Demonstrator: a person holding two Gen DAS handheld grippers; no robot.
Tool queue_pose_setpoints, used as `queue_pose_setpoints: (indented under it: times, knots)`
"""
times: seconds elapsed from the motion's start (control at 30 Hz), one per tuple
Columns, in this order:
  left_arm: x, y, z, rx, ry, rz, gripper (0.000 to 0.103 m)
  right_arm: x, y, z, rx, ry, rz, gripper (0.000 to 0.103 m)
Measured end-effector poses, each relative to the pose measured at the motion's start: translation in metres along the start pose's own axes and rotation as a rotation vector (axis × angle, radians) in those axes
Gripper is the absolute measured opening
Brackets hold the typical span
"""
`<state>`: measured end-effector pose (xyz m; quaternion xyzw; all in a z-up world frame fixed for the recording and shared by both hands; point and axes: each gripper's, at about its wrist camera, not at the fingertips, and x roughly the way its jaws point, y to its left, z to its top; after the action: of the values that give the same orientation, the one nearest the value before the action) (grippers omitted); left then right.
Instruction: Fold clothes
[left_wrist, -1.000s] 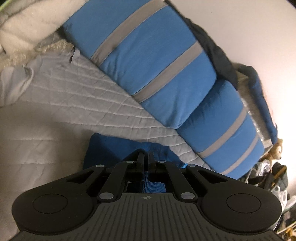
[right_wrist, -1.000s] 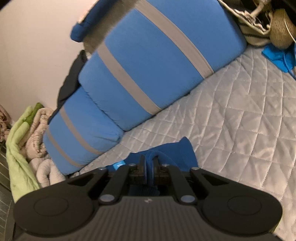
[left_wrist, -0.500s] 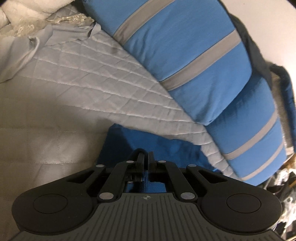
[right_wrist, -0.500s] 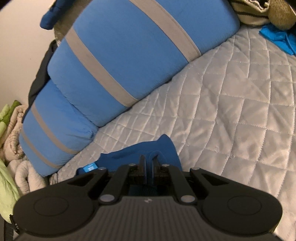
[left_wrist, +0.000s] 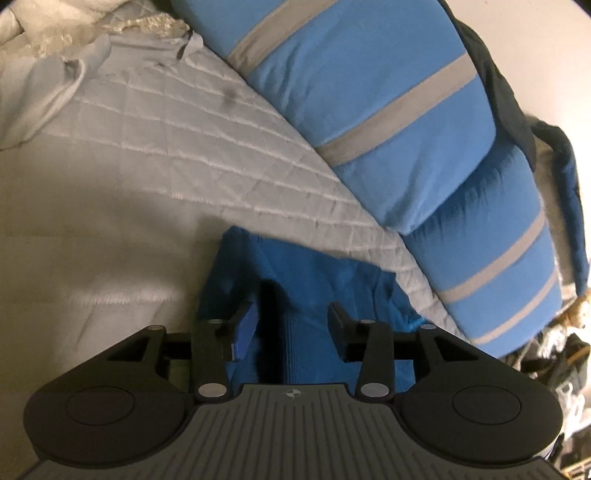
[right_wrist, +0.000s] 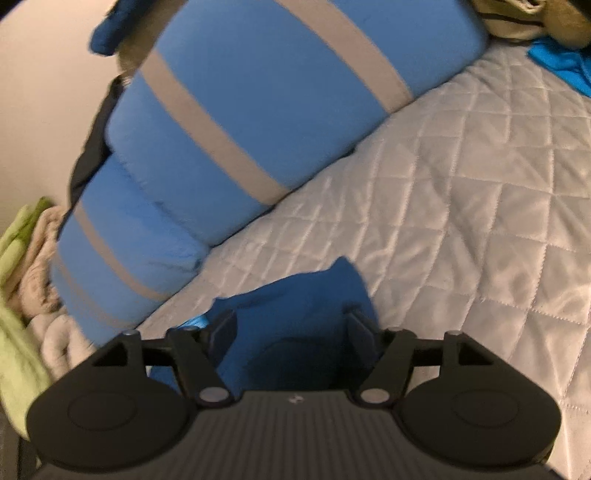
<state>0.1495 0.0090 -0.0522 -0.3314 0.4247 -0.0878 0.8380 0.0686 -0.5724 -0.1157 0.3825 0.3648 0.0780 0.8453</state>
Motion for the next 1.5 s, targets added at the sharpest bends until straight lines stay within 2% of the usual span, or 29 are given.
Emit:
queue_pose_setpoints:
  times: [0.13, 0.33, 0.5, 0.53, 0.57, 0.6, 0.63, 0.67, 0.7, 0.73, 0.83, 1.03, 1.13, 1.5]
  knots:
    - [0.0, 0.005, -0.009, -0.008, 0.069, -0.033, 0.042, -0.004, 0.002, -0.005, -0.017, 0.049, 0.014, 0.078]
    - [0.006, 0.0, -0.019, 0.043, 0.116, -0.019, 0.042, -0.003, 0.0, -0.015, -0.009, 0.112, 0.021, 0.077]
    - [0.009, -0.009, -0.027, 0.095, 0.127, 0.009, 0.041, 0.004, -0.003, -0.024, 0.023, 0.143, -0.056, 0.075]
    - [0.01, -0.01, -0.027, 0.096, 0.126, 0.015, 0.038, 0.004, -0.004, -0.026, 0.026, 0.142, -0.063, 0.074]
    - [0.011, -0.01, -0.028, 0.096, 0.125, 0.02, 0.029, 0.004, -0.005, -0.027, 0.03, 0.139, -0.059, 0.072]
    - [0.013, -0.01, -0.027, 0.088, 0.13, 0.022, 0.006, 0.004, -0.007, -0.027, 0.043, 0.136, -0.056, 0.061]
    - [0.013, -0.01, -0.025, 0.071, 0.126, 0.018, 0.005, 0.005, -0.01, -0.028, 0.065, 0.135, -0.057, 0.044]
    - [0.013, -0.01, -0.024, 0.056, 0.121, 0.014, 0.005, 0.006, -0.012, -0.028, 0.087, 0.136, -0.053, 0.036]
    - [0.01, -0.012, -0.022, 0.048, 0.106, 0.002, 0.005, 0.007, -0.014, -0.027, 0.107, 0.14, -0.033, 0.02]
    - [0.007, -0.014, -0.019, 0.044, 0.088, -0.013, 0.005, 0.006, -0.014, -0.026, 0.119, 0.138, -0.002, 0.015]
    - [-0.002, -0.02, -0.01, 0.018, 0.042, -0.06, 0.005, 0.0, -0.006, -0.017, 0.095, 0.098, 0.054, 0.013]
    - [-0.007, -0.03, 0.017, -0.038, -0.056, -0.14, 0.004, 0.003, 0.009, 0.005, 0.087, 0.047, 0.093, 0.012]
    - [-0.001, -0.031, 0.027, -0.074, -0.077, -0.15, 0.004, 0.011, 0.011, 0.012, 0.108, 0.03, 0.105, 0.012]
    - [0.04, -0.018, 0.041, -0.151, -0.107, -0.106, 0.004, 0.05, 0.015, 0.034, 0.181, -0.002, 0.106, 0.011]
